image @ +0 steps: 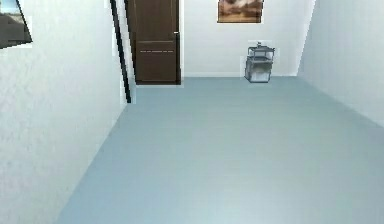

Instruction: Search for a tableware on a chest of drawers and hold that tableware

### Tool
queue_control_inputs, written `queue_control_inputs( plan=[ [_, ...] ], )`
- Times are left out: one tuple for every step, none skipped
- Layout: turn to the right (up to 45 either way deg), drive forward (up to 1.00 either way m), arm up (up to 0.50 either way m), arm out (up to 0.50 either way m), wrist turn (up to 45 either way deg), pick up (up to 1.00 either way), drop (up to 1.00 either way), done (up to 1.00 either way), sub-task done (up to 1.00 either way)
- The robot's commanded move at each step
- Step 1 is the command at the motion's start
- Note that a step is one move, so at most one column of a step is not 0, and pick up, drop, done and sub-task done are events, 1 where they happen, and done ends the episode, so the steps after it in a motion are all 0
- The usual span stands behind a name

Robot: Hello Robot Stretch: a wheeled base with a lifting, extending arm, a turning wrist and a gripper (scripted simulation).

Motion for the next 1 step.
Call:
queue_control_inputs(
  plan=[
    [-12.0, 0.00, 0.00, 0.00, 0.0, 0.00, 0.00, 0.00, 0.00]
  ],
)
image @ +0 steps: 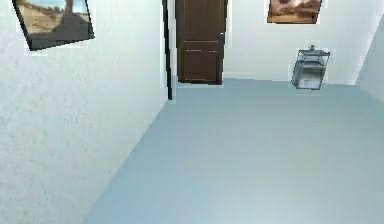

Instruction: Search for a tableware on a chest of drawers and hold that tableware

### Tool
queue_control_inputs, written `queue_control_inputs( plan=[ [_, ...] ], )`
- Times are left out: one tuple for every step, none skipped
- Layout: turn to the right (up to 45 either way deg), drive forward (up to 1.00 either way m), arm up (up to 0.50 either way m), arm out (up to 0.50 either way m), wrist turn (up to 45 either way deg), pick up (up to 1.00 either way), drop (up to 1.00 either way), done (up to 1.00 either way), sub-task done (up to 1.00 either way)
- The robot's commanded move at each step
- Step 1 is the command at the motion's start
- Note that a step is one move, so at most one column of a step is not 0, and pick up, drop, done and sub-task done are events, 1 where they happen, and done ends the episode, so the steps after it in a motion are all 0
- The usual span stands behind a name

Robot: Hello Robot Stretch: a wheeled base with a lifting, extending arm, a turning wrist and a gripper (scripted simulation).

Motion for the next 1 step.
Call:
queue_control_inputs(
  plan=[
    [0.0, 1.00, 0.00, 0.00, 0.0, 0.00, 0.00, 0.00, 0.00]
  ],
)
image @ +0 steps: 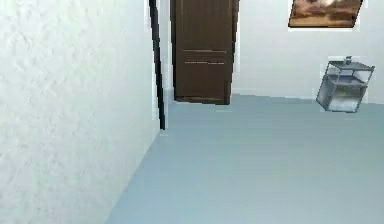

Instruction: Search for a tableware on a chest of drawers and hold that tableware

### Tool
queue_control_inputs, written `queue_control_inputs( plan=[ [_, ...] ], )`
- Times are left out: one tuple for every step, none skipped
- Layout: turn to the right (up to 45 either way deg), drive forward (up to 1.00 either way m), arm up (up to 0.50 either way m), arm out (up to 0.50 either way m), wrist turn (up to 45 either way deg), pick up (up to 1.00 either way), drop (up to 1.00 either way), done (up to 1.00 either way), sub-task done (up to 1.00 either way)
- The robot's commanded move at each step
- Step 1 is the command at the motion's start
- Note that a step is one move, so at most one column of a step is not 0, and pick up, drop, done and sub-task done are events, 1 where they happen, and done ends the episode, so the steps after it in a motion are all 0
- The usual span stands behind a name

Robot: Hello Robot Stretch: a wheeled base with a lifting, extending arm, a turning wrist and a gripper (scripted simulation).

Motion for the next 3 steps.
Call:
queue_control_inputs(
  plan=[
    [0.0, 1.00, 0.00, 0.00, 0.0, 0.00, 0.00, 0.00, 0.00],
    [0.0, 1.00, 0.00, 0.00, 0.0, 0.00, 0.00, 0.00, 0.00],
    [0.0, 0.40, 0.00, 0.00, 0.0, 0.00, 0.00, 0.00, 0.00]
  ],
)
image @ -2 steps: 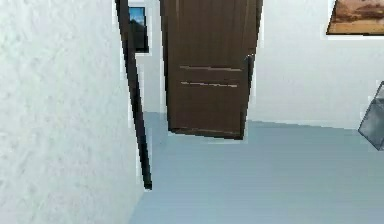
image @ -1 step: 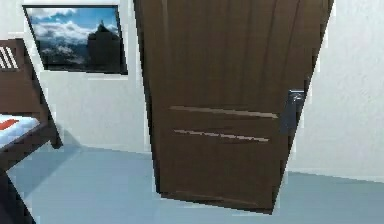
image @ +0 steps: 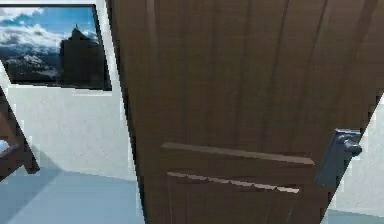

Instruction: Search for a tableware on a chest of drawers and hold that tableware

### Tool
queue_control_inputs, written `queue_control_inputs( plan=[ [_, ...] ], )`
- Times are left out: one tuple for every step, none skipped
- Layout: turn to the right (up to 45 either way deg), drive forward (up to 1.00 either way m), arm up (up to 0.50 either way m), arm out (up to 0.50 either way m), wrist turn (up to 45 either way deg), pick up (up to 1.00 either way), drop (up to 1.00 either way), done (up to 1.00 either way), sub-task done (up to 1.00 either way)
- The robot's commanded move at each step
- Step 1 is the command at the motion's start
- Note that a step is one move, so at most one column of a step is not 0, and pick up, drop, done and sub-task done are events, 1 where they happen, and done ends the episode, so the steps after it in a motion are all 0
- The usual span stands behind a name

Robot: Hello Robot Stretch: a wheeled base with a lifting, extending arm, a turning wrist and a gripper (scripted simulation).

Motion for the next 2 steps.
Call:
queue_control_inputs(
  plan=[
    [-45.0, 0.00, 0.00, 0.00, 0.0, 0.00, 0.00, 0.00, 0.00],
    [0.0, 0.70, 0.00, 0.00, 0.0, 0.00, 0.00, 0.00, 0.00]
  ],
)
